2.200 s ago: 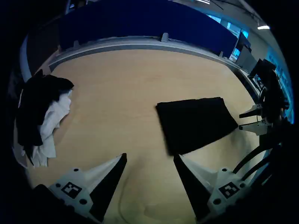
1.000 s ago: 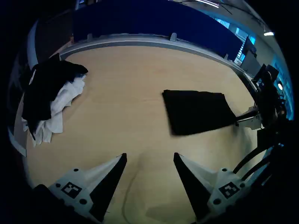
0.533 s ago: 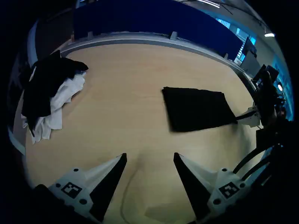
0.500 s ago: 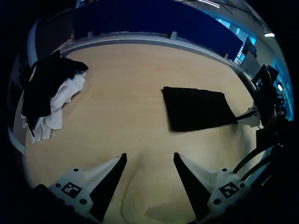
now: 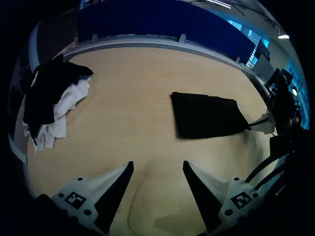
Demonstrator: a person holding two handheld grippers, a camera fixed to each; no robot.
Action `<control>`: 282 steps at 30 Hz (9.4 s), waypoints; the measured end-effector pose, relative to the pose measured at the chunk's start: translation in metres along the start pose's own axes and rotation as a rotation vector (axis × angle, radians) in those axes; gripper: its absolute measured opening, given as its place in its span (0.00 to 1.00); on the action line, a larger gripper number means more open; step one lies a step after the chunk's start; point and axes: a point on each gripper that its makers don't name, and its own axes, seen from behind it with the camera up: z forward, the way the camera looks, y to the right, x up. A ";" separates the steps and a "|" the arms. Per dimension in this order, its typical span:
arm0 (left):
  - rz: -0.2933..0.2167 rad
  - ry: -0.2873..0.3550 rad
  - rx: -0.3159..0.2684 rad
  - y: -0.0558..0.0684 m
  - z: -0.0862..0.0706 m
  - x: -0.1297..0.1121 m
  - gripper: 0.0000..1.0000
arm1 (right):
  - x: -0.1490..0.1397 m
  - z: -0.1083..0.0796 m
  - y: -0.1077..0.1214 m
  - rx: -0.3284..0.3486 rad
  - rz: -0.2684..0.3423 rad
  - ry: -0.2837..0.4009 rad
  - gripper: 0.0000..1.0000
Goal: Fold towel
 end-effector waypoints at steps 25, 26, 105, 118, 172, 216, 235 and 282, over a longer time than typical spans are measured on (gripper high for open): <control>-0.030 0.017 -0.009 -0.006 -0.021 0.000 0.93 | 0.116 -0.040 -0.026 0.019 -0.086 0.181 0.07; -0.030 0.017 -0.011 -0.006 -0.022 -0.001 0.93 | 0.120 -0.040 -0.027 0.020 -0.092 0.184 0.07; -0.085 0.076 0.049 -0.039 -0.064 -0.026 0.93 | 0.141 0.078 -0.173 0.179 -0.197 0.119 1.00; -0.077 0.076 0.036 -0.032 -0.062 -0.022 0.93 | 0.098 0.064 -0.142 0.101 -0.160 0.080 1.00; -0.079 0.080 0.020 -0.025 -0.055 -0.014 0.93 | 0.062 0.077 -0.113 -0.002 -0.121 0.040 0.05; -0.043 0.145 -0.008 -0.008 -0.068 0.016 0.93 | 0.222 -0.077 -0.119 0.026 -0.186 0.415 0.03; -0.022 0.144 -0.026 0.006 -0.069 0.017 0.93 | 0.225 -0.112 -0.089 -0.006 -0.153 0.449 0.03; 0.027 0.102 -0.022 0.036 -0.054 0.024 0.93 | 0.142 -0.193 0.182 -0.289 0.037 0.351 0.03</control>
